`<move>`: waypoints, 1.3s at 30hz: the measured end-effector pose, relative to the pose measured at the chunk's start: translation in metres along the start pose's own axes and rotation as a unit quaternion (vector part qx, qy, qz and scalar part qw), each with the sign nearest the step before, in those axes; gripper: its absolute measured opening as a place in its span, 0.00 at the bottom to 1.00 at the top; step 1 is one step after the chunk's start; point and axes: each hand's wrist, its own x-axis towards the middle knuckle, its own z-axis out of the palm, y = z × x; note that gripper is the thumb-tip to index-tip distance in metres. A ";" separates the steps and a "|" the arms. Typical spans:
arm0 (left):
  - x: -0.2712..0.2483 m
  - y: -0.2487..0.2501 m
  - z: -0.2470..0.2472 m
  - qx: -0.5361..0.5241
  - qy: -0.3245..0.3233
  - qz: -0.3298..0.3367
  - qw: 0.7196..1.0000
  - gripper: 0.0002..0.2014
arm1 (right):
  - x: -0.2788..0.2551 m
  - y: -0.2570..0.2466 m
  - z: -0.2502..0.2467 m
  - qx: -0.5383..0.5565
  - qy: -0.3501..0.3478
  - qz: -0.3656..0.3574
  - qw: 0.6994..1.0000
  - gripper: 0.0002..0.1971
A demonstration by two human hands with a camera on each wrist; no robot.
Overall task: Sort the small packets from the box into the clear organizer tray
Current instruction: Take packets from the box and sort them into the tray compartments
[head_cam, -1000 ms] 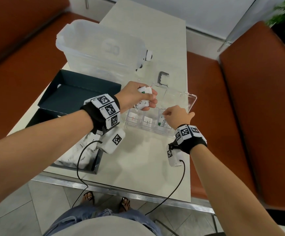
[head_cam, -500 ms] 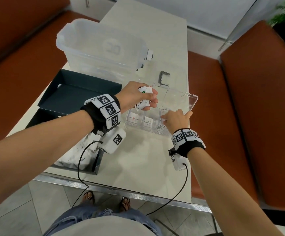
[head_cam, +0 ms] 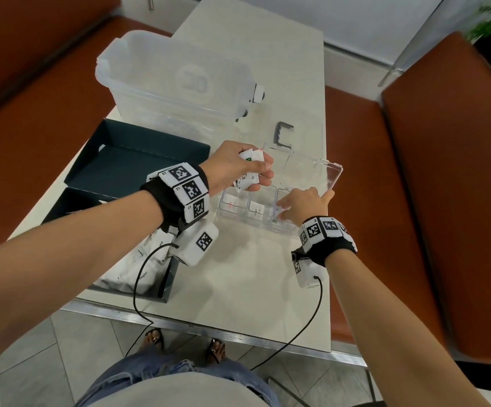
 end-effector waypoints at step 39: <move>-0.011 0.019 0.015 -0.085 -0.058 -0.096 0.990 0.15 | -0.040 0.001 -0.085 0.549 0.204 -0.038 0.810 0.04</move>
